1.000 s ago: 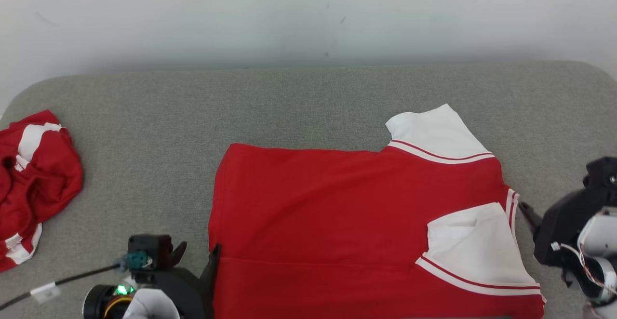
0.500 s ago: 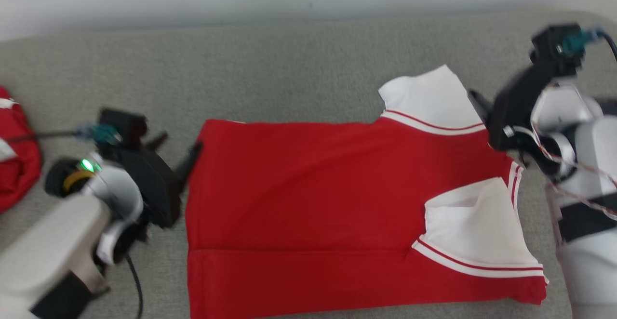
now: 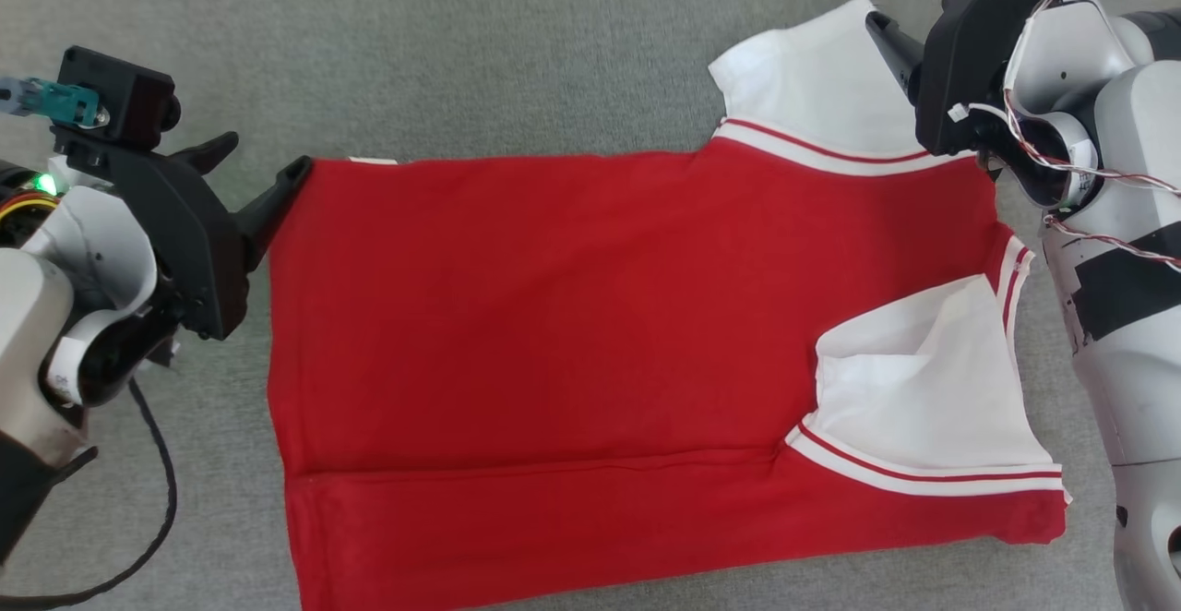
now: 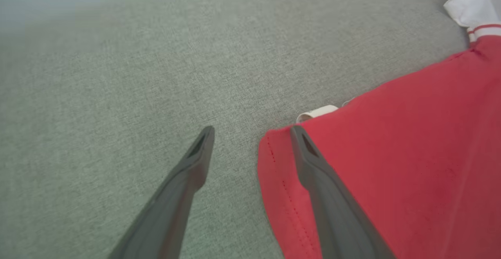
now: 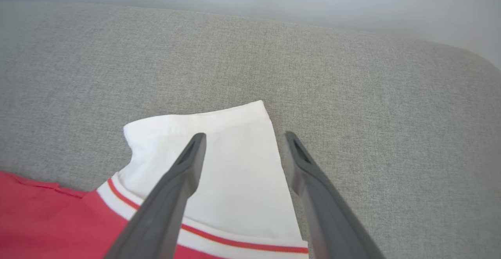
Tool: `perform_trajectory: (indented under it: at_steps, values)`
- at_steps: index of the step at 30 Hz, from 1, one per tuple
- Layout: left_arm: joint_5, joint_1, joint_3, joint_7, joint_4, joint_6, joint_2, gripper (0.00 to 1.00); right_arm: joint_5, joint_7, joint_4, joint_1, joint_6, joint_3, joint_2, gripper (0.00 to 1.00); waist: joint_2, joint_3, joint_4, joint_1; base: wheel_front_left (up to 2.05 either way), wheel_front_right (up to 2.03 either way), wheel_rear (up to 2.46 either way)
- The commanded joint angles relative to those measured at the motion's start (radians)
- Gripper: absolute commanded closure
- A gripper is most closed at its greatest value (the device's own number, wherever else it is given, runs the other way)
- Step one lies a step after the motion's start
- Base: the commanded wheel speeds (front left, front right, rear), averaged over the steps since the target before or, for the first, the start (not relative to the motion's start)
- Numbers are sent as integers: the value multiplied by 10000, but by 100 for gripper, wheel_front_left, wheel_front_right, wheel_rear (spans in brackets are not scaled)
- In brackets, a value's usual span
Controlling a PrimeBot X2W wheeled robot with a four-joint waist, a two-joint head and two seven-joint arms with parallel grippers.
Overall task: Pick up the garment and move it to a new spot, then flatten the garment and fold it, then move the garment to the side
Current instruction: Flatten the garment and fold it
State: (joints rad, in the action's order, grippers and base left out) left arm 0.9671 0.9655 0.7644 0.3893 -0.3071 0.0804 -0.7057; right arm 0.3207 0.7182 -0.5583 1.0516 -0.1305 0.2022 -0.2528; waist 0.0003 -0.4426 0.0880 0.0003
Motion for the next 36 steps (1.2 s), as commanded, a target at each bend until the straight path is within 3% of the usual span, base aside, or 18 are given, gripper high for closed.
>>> perform_trajectory:
  at_steps: [1, 16, 17, 18, 19, 20, 30, 36]
  values:
    - [7, 72, -28, 80, 63, 45, -142, 0, 117, -126, -113, 161, -1, 76, -49, 0, -3, -412, 149, -3, 0, 0, 0]
    - [-77, 83, 343, 1157, 290, -321, -555, 0, 556, -809, -1295, 809, -1, 666, -261, 0, -3, -734, 61, -3, 0, 0, 0]
    - [-73, 82, 388, 1261, 308, -297, -555, 11, 585, -845, -1353, 879, -1, 721, -299, 0, -3, -753, 44, -3, 0, 0, 0]
    - [-60, 72, 419, 1326, 330, -275, -545, 41, 591, -856, -1422, 944, -1, 773, -321, 0, -3, -772, 24, -3, 0, 0, 0]
    - [-47, 88, 463, 1398, 352, -248, -519, 79, 590, -877, -1490, 998, -1, 815, -333, 0, -3, -792, 4, -3, 0, 0, 0]
    - [-47, 133, 508, 1473, 382, -208, -471, 100, 616, -876, -1557, 1056, -1, 856, -343, 0, -3, -826, -24, -3, 0, 0, 0]
    - [-253, 521, 736, 1448, 401, -56, 35, 100, 455, -1223, -2657, 1663, -1, 892, -713, 0, -3, -1093, -433, -3, 0, 0, 0]
    - [-256, 579, 847, 1321, 367, -10, 262, 100, 193, -799, -3447, 1755, -1, 928, -714, 0, -3, -1179, -621, -3, 0, 0, 0]
